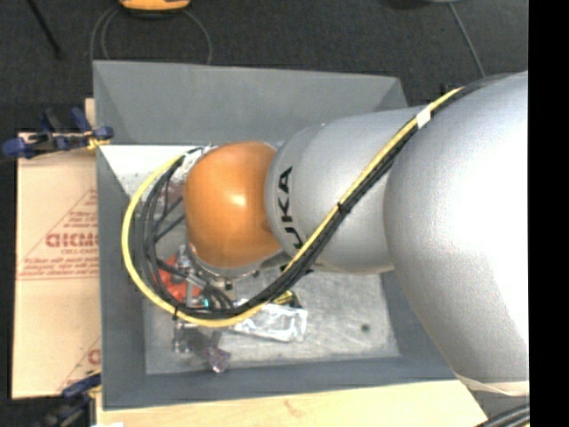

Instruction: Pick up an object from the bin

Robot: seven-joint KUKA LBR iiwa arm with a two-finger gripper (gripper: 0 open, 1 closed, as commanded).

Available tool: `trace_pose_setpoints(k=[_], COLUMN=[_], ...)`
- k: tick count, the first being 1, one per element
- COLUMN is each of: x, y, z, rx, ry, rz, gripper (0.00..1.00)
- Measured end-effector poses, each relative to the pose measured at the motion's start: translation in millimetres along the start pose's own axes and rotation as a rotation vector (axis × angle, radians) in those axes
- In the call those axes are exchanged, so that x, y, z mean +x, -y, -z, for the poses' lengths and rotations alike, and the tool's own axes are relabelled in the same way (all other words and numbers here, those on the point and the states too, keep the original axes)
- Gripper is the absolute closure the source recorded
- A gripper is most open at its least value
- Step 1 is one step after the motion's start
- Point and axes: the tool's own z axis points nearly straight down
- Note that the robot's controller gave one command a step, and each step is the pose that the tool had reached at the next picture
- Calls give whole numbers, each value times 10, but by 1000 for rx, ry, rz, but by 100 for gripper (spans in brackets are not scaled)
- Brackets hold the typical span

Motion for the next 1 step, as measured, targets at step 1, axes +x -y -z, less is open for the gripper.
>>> trace_pose_setpoints(k=[1], x=[-733], y=[436], z=[-719], rx=[-1], ry=[12], rz=[-136], gripper=[0])
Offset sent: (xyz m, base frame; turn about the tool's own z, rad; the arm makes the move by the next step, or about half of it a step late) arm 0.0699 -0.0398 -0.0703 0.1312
